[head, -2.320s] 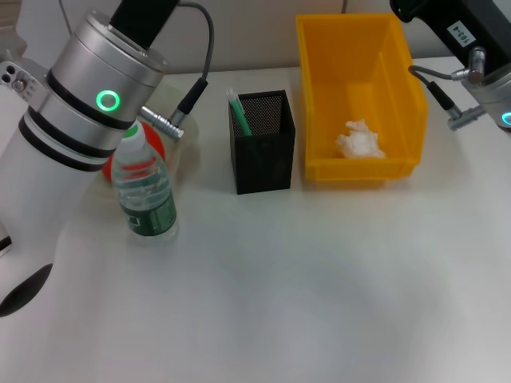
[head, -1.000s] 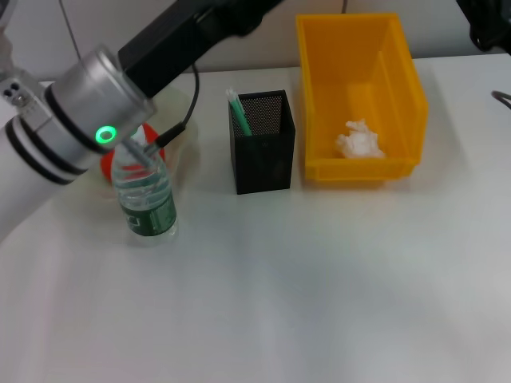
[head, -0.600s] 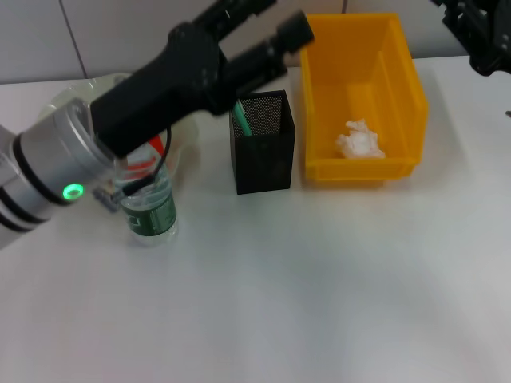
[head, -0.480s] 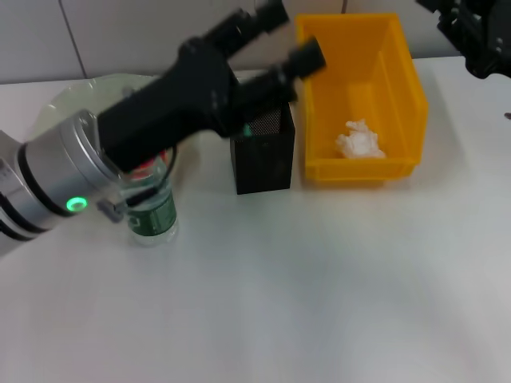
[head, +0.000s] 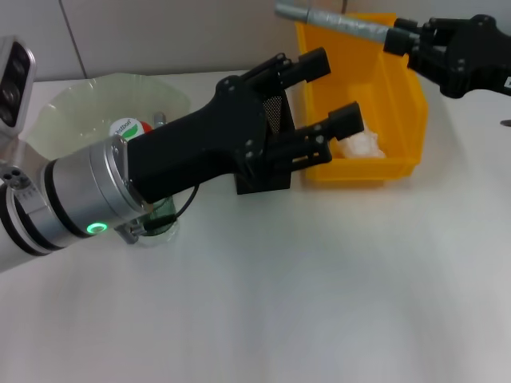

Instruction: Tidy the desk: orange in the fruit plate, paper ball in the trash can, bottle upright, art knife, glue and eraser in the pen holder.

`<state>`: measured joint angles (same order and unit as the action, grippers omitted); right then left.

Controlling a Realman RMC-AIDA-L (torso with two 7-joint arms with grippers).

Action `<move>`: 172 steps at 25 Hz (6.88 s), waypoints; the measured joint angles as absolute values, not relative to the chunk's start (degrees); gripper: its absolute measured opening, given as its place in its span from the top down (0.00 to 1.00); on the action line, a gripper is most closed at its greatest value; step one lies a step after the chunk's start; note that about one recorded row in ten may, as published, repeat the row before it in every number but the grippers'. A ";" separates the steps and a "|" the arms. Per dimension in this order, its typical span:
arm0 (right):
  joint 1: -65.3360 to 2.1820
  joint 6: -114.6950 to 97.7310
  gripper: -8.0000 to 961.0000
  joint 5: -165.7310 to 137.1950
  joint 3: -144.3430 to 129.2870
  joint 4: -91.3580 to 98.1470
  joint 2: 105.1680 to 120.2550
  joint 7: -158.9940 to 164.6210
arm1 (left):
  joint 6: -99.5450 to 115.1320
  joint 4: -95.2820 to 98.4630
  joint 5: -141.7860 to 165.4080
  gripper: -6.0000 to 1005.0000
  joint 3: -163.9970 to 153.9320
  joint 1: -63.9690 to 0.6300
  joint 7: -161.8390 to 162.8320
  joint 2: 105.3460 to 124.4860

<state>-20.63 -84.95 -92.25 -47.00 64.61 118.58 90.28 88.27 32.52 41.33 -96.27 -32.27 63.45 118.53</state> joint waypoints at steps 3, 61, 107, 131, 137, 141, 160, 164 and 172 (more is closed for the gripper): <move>-20.89 -84.96 0.85 -95.32 -46.95 67.89 118.53 93.20 | 88.67 32.52 41.46 0.18 -96.83 -32.23 63.26 118.42; -43.72 -100.77 0.85 -141.39 -54.42 94.97 117.50 130.32 | 91.44 34.99 44.21 0.18 -98.43 -31.68 63.61 118.84; -49.18 -87.76 0.85 -143.70 -60.30 72.54 117.95 127.63 | 92.00 34.98 43.76 0.18 -98.17 -31.55 62.23 118.83; -50.58 -83.04 0.85 -145.10 -61.81 66.15 118.16 126.47 | 92.03 34.98 43.77 0.18 -98.32 -31.55 61.78 118.82; -50.79 -82.49 0.85 -145.11 -61.96 66.09 118.14 126.36 | 92.03 35.04 43.77 0.18 -98.34 -31.55 61.79 118.82; -51.02 -81.96 0.85 -145.11 -61.96 66.09 118.14 126.30 | 92.02 35.07 43.77 0.18 -98.23 -31.55 61.78 118.82; -51.59 -79.66 0.66 -143.76 -62.67 66.39 118.85 124.54 | 91.78 35.07 44.09 0.18 -97.94 -31.55 61.54 118.73; -51.34 -79.71 0.56 -142.37 -62.27 66.66 118.83 123.18 | 91.72 35.07 44.12 0.18 -97.84 -31.55 61.52 118.72; -47.48 -80.36 0.35 -139.55 -62.56 71.81 118.74 120.98 | 91.62 34.53 44.16 0.18 -96.97 -31.49 60.90 118.52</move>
<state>-47.48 -80.36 -139.55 -62.56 71.81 118.74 120.98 91.62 34.53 44.16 -96.97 -31.49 60.90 118.52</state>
